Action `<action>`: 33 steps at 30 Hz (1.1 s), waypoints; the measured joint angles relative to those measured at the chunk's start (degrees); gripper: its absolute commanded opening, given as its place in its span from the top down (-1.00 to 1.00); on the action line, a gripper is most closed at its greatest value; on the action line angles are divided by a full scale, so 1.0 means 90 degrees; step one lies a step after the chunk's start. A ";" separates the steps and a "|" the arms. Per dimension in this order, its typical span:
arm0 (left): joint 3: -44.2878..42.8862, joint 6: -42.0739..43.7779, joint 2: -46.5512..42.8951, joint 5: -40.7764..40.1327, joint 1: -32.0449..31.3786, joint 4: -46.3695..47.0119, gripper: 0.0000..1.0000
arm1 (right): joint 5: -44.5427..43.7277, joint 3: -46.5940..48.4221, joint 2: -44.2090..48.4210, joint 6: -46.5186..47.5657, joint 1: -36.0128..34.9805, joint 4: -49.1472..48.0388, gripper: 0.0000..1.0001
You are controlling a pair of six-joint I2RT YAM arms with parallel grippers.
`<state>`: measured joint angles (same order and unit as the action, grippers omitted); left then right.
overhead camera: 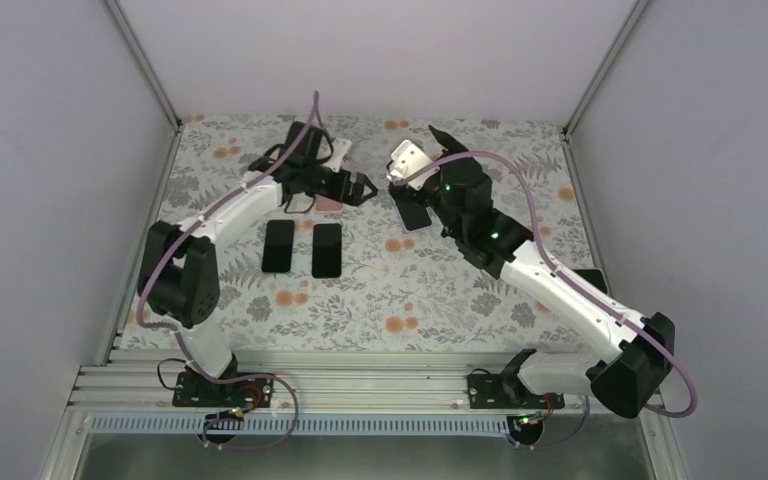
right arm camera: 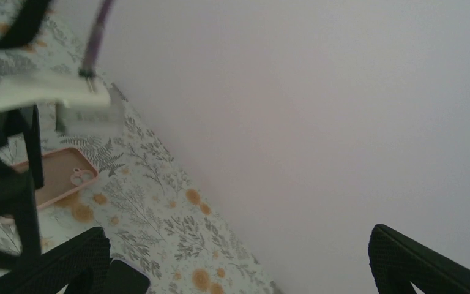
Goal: Take the phone out of the phone case
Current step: Pick up the phone at the center of the board.
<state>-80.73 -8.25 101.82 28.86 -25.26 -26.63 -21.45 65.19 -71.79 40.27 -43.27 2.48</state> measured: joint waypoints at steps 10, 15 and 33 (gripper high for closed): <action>0.0568 -0.0046 -0.1615 -0.0714 0.0925 0.0369 -1.00 | 0.0687 0.0124 -0.0049 -0.1158 0.0726 0.0476 -0.99; 0.0937 -0.0034 -0.2317 -0.1020 0.0954 0.0503 -1.00 | 0.1134 0.0359 -0.0534 -0.1722 0.0998 0.0811 -0.99; 0.1375 -0.0138 -0.2956 -0.1132 0.1433 0.0767 -1.00 | 0.2628 0.1367 -0.3412 -0.3247 0.1967 0.2582 -0.99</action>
<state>-68.36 -9.50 75.22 18.68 -12.36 -19.73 2.20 77.49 -102.50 11.05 -25.56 25.71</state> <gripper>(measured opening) 0.999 0.993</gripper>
